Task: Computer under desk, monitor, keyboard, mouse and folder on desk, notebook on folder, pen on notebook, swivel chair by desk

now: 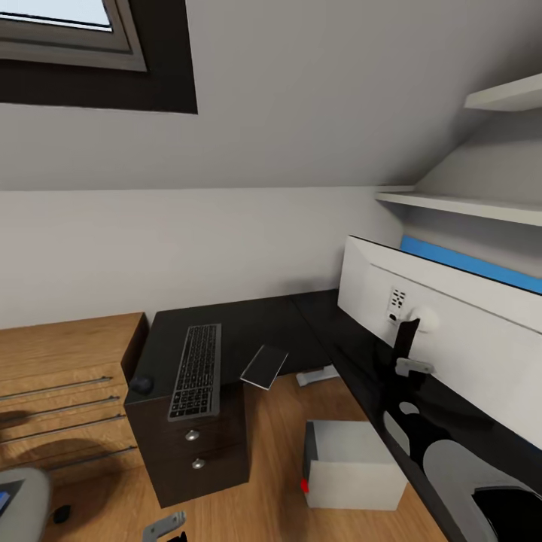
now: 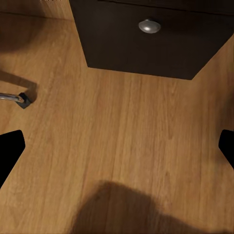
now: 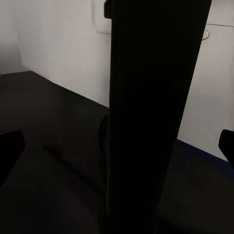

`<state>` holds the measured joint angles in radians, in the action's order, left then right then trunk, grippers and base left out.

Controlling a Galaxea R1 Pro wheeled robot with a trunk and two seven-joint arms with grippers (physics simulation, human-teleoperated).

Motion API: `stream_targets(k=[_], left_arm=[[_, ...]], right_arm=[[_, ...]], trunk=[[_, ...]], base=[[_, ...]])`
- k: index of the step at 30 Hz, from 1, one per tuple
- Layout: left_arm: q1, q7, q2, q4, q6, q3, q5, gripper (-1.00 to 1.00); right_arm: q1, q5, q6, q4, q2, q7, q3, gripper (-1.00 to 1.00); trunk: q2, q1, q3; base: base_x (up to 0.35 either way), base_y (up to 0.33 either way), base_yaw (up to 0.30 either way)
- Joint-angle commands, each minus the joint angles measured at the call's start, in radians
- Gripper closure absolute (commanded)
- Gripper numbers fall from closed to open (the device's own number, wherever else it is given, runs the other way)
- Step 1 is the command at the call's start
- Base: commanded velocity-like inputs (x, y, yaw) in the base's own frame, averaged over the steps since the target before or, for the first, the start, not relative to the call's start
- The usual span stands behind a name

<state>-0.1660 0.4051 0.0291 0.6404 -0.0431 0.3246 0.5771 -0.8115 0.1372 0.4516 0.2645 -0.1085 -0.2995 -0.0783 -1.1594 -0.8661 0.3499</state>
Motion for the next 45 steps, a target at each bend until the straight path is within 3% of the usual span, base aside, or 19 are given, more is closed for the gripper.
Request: stream_targets(k=[1, 45], left_arm=[[-0.001, 0.008, 0.002, 0.001, -0.004, 0.008, 0.01, -1.0], [-0.001, 0.009, 0.002, 0.001, -0.004, 0.011, 0.011, -1.0]], right_arm=[[-0.001, 0.011, 0.003, -0.001, -0.001, -0.003, -0.008, -1.0], [-0.001, 0.01, -0.005, -0.001, -0.006, -0.003, -0.008, -1.0]], trunk=[[-0.001, 0.0, 0.001], [-0.001, 0.0, 0.001]], base=[[0.028, 0.0, 0.0], [0.027, -0.021, 0.0]])
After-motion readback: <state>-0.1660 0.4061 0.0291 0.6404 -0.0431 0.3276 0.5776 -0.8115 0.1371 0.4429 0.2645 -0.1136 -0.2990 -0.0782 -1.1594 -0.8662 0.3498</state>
